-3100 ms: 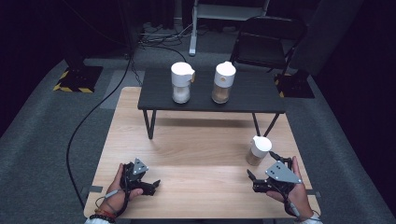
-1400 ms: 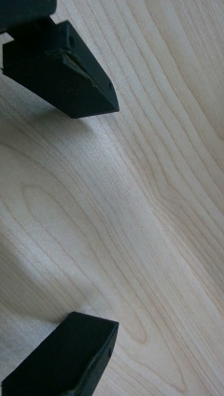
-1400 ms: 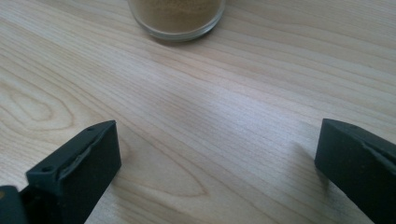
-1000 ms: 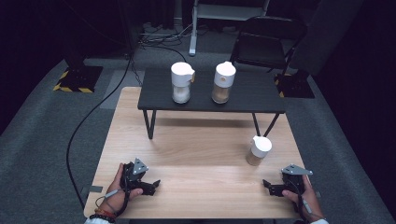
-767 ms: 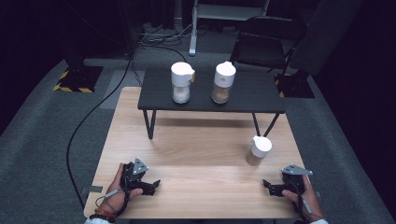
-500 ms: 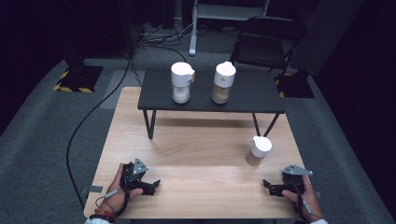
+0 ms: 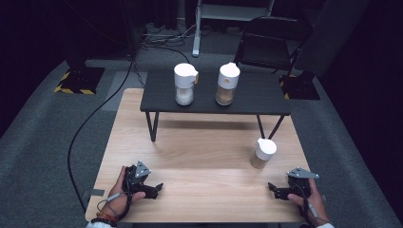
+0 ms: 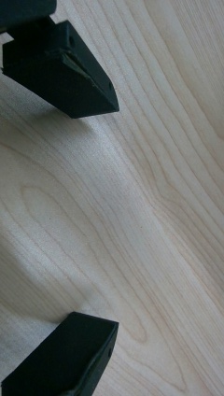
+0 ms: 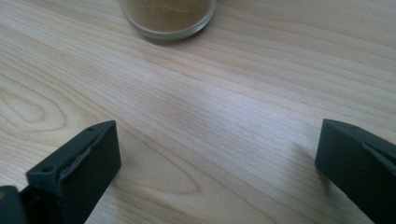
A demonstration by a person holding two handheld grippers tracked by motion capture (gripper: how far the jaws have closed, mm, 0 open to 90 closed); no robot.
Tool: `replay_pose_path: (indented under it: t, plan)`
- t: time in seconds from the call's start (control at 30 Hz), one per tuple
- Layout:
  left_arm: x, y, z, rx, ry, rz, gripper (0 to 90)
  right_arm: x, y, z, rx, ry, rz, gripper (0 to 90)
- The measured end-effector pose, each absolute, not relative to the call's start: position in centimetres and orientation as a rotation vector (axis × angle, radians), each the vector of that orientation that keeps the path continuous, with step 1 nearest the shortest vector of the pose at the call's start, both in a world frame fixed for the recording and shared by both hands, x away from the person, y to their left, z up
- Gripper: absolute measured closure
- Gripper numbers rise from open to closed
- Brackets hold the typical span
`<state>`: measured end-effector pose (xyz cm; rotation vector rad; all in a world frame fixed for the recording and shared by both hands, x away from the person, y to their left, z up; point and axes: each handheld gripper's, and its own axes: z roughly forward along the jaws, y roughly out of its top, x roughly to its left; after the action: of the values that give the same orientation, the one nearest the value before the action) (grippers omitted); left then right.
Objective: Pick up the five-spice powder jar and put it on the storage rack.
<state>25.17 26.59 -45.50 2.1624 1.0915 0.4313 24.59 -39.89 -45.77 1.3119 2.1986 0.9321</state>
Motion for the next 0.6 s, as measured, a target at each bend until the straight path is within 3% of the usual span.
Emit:
replay_pose_path:
  t: [0.6]
  plan:
    - [25.17, 26.59, -45.50, 2.163, 1.091, 0.431, 0.1, 23.82, -40.06, -45.47, 1.302, 2.150, 0.965, 1.4]
